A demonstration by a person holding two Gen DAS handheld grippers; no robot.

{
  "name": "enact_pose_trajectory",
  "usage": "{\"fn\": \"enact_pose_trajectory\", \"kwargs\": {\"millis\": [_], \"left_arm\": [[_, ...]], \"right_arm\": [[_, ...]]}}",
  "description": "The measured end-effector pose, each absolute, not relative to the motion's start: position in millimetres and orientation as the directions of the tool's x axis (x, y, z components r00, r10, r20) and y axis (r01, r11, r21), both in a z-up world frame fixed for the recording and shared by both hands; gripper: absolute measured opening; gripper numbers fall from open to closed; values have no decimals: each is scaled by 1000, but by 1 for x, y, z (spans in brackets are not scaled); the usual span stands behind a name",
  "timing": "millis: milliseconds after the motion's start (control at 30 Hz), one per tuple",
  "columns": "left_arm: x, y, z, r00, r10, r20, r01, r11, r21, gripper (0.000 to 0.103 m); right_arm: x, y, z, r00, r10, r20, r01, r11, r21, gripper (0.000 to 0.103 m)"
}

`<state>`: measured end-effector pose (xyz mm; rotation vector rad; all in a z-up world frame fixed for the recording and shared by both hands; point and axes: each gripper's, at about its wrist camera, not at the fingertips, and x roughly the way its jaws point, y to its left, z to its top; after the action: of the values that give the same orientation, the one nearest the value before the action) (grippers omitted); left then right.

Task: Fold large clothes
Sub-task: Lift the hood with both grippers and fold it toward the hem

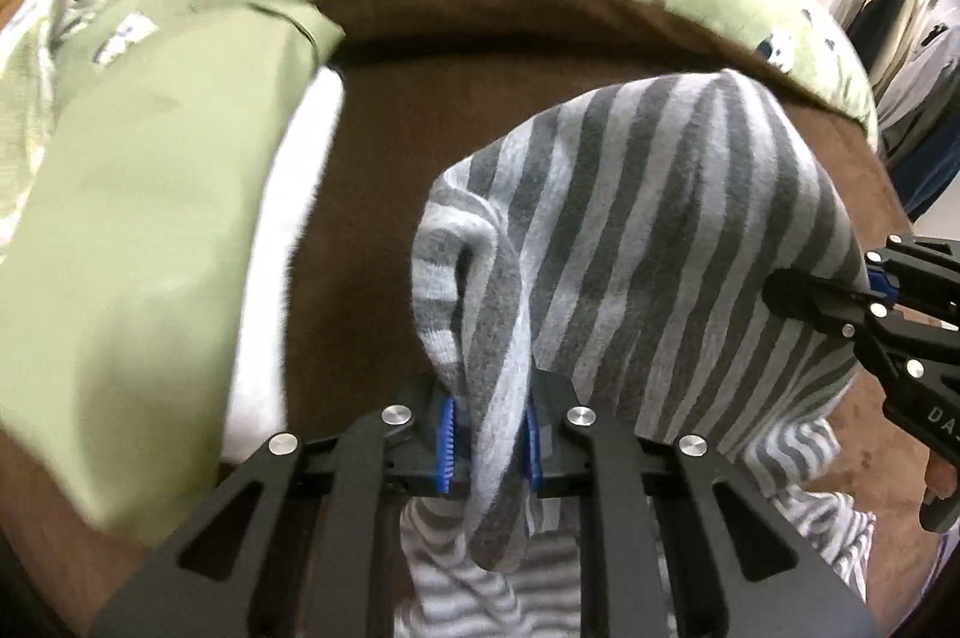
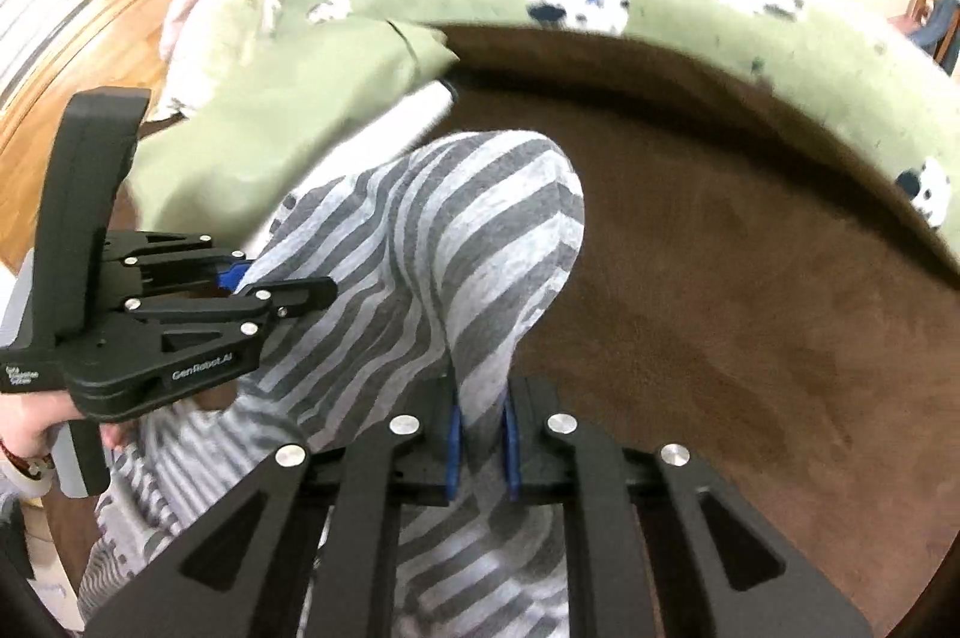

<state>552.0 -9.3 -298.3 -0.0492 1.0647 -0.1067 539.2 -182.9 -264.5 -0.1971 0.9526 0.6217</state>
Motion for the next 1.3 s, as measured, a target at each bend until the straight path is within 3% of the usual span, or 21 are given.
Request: {"fn": "enact_pose_trajectory", "kwargs": {"millis": [433,700,833,1033,1100,1167,1300], "left_arm": [[380,-29,-248,621,-54,-782,14,998,-58,18],[286,-45,-299,632,-8,-775,21,1000,7,18],[261,-48,-329,601,-4,-799,43,999,28,19],[244,-45,-343,571,-1,-821,33,999,22,43],[243,-43,-341,547,4,-837,18,1000,16,66],[235,-42,-336,536,22,-844,-5,1000,23,80],[228,-32,-311,514,62,-856,-32,998,52,90]], "right_arm": [[362,-185,-217,553,390,-737,-588,809,-14,7],[262,-177,-273,581,302,-756,-575,809,-119,7],[233,-177,-314,535,284,-796,-585,804,-106,7],[217,-187,-342,464,266,-845,-564,824,-50,9],[216,-191,-337,457,270,-848,-546,837,-28,11],[215,-194,-329,444,272,-854,-543,839,-15,11],[210,-197,-294,417,301,-858,-537,843,34,17]]}}
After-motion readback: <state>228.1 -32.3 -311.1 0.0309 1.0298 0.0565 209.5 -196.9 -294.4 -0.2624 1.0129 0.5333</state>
